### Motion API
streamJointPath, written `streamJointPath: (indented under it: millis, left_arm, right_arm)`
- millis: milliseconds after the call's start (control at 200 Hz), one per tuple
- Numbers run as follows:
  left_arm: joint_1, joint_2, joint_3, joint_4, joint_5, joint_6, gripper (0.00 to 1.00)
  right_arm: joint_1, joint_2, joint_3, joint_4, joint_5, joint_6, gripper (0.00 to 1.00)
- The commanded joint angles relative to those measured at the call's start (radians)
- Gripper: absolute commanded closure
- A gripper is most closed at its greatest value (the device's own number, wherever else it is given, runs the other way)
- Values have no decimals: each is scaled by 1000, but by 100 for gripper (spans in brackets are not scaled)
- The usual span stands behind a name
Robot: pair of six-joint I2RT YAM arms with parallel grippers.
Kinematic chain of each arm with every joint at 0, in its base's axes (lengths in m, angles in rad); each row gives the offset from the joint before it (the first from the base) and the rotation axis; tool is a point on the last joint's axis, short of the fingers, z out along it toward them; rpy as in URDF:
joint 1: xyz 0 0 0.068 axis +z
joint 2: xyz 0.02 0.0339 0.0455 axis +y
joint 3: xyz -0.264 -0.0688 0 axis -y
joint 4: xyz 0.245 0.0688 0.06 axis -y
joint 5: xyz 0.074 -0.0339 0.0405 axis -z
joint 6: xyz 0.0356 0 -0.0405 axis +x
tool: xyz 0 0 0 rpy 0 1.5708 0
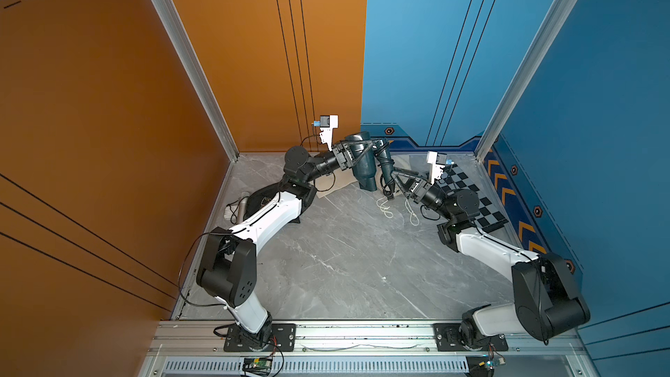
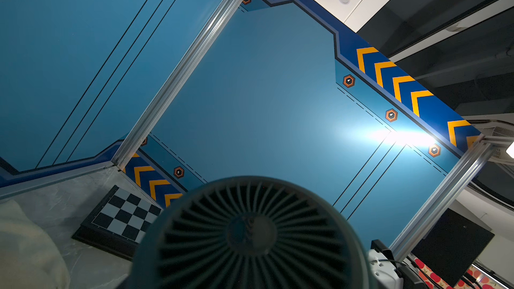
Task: Pack away hair dryers
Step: Fold the hair dryer, then adjust the hair dryer.
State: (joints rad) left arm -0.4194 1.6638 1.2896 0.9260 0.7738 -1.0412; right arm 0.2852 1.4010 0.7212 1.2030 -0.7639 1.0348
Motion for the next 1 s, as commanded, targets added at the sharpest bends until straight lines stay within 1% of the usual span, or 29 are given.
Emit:
streamJointPath:
  millis: [0, 100, 285, 425, 520, 601, 716, 771, 836, 846, 856, 861, 871, 876, 916, 996]
  left_arm:
    - [5, -5, 41, 54, 40, -26, 100]
    - [-1, 0, 28, 54, 49, -28, 100]
    - [-21, -8, 13, 54, 59, -20, 100]
    - [-33, -1, 17, 54, 69, -17, 100]
    - [-43, -5, 16, 28, 72, 11, 100]
    - [-50, -17, 13, -19, 65, 53, 100]
    - [-57, -22, 10, -54, 56, 85, 100]
    - [-59, -25, 8, -69, 46, 102, 100]
    - [-59, -35, 1, -91, 35, 129, 100]
    - [-59, -38, 1, -97, 31, 136, 100]
    - [-58, -40, -1, -101, 28, 142, 100]
    - [-59, -41, -2, -106, 27, 145, 100]
    - [-59, -44, -3, -112, 24, 154, 100]
    - [-59, -46, -4, -117, 23, 159, 100]
    - [-60, -61, -6, -156, 12, 196, 100]
    - [-62, -82, -9, -210, -10, 250, 100]
  right_arm:
    - [-14, -55, 20, -97, -99, -58, 11]
    - [-12, -56, 56, -128, -107, -80, 10]
    - [-9, 0, 115, -147, -108, -93, 10]
    - [18, 31, 157, -176, -103, -122, 10]
    - [38, 37, 184, -233, -88, -175, 10]
    - [46, 47, 197, -232, -82, -179, 11]
    - [65, 69, 219, -234, -76, -177, 18]
    - [71, 77, 221, -222, -69, -169, 27]
    - [69, 84, 213, -186, -53, -147, 34]
    - [69, 86, 213, -185, -48, -141, 37]
    - [68, 87, 213, -185, -45, -139, 38]
    - [68, 87, 213, -184, -42, -137, 41]
    - [68, 88, 213, -183, -42, -135, 42]
    - [68, 89, 214, -183, -42, -132, 44]
    - [68, 93, 215, -174, -41, -125, 49]
    - [71, 96, 208, -160, -31, -118, 51]
